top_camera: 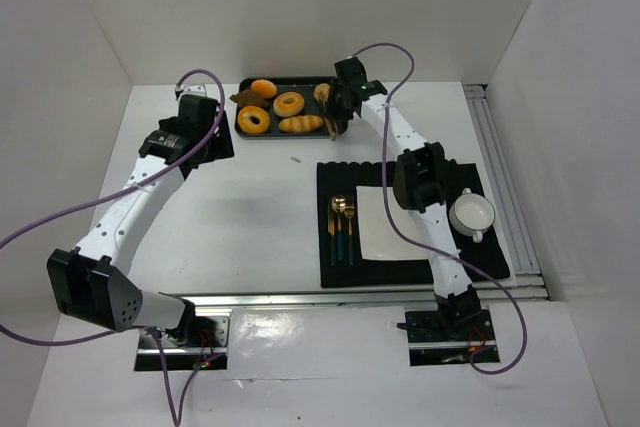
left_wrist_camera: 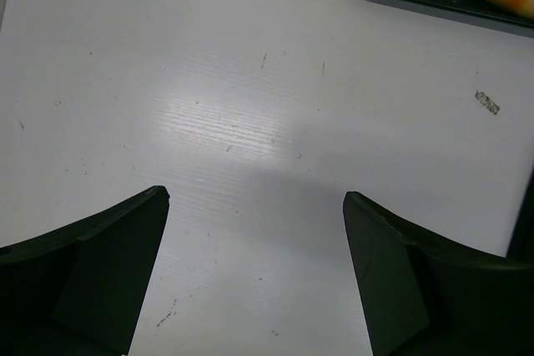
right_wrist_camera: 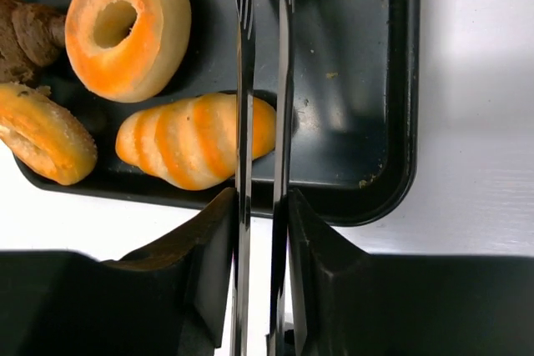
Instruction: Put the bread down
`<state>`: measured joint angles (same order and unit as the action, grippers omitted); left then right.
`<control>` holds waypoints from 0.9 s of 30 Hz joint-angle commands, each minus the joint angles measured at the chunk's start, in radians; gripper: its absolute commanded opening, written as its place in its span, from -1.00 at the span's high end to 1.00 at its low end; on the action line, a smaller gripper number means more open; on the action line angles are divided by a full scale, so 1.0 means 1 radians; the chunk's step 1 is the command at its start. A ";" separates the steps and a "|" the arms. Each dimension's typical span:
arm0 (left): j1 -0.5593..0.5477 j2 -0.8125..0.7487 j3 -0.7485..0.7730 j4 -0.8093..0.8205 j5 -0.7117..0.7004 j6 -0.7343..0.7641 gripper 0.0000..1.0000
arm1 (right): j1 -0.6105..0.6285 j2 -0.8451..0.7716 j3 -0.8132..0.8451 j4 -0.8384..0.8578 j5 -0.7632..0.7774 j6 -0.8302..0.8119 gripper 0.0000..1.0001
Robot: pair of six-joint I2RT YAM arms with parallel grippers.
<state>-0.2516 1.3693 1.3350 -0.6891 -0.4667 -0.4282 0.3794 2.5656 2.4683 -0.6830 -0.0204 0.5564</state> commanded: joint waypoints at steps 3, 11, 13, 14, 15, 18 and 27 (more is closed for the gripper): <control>0.005 -0.012 -0.003 0.023 -0.018 -0.004 -0.98 | -0.005 -0.079 -0.003 0.073 0.019 -0.003 0.37; 0.005 -0.021 -0.003 0.023 -0.018 -0.004 -0.98 | 0.035 -0.250 -0.135 0.083 0.019 -0.041 0.37; 0.005 -0.021 -0.003 0.023 -0.018 -0.004 -0.98 | 0.045 -0.300 -0.210 0.106 0.030 -0.052 0.37; 0.005 -0.021 -0.003 0.023 -0.018 -0.004 -0.98 | 0.046 -0.323 -0.235 0.115 0.030 -0.052 0.37; 0.005 -0.030 -0.003 0.023 -0.018 -0.004 -0.98 | 0.055 -0.368 -0.261 0.125 0.030 -0.052 0.37; 0.005 -0.039 -0.003 0.023 -0.007 -0.004 -0.98 | 0.055 -0.454 -0.353 0.146 0.005 -0.052 0.37; 0.005 -0.059 0.007 0.013 0.029 -0.023 -0.98 | 0.055 -0.787 -0.699 0.126 -0.012 -0.099 0.37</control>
<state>-0.2516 1.3476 1.3277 -0.6880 -0.4564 -0.4278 0.4358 1.9270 1.8561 -0.5735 -0.0326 0.4908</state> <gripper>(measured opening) 0.990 0.334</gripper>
